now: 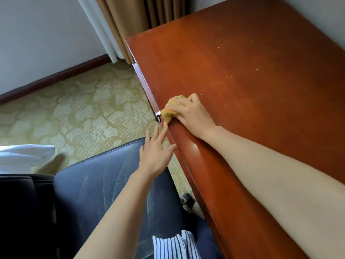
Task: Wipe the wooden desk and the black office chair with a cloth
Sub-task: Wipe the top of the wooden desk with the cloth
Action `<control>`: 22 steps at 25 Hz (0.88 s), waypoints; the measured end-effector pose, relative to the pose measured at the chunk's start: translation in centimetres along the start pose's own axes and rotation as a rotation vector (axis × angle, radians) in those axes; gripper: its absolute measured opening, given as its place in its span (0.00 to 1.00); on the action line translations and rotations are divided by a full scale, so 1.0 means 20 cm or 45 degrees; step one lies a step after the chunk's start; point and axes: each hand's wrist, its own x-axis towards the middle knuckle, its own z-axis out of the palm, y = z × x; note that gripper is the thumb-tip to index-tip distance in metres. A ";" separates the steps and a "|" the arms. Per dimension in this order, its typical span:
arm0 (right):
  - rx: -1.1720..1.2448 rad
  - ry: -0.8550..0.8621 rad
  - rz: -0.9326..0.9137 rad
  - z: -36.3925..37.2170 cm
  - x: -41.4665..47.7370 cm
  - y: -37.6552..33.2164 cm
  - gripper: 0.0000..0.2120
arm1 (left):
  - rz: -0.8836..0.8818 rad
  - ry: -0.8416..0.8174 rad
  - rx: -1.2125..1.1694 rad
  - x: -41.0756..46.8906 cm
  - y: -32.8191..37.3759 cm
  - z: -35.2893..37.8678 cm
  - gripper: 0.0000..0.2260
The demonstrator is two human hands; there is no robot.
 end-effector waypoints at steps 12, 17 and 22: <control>0.023 -0.149 -0.209 -0.17 -0.63 -0.01 0.20 | 0.043 0.119 0.910 -0.03 0.10 -0.02 0.52; -0.082 -0.263 -0.516 -0.27 -0.68 0.08 0.15 | 0.034 0.088 0.988 -0.04 0.14 -0.03 0.53; -0.063 -0.213 -0.422 -0.25 -0.40 0.13 0.18 | 0.113 0.111 1.080 -0.03 0.16 -0.04 0.52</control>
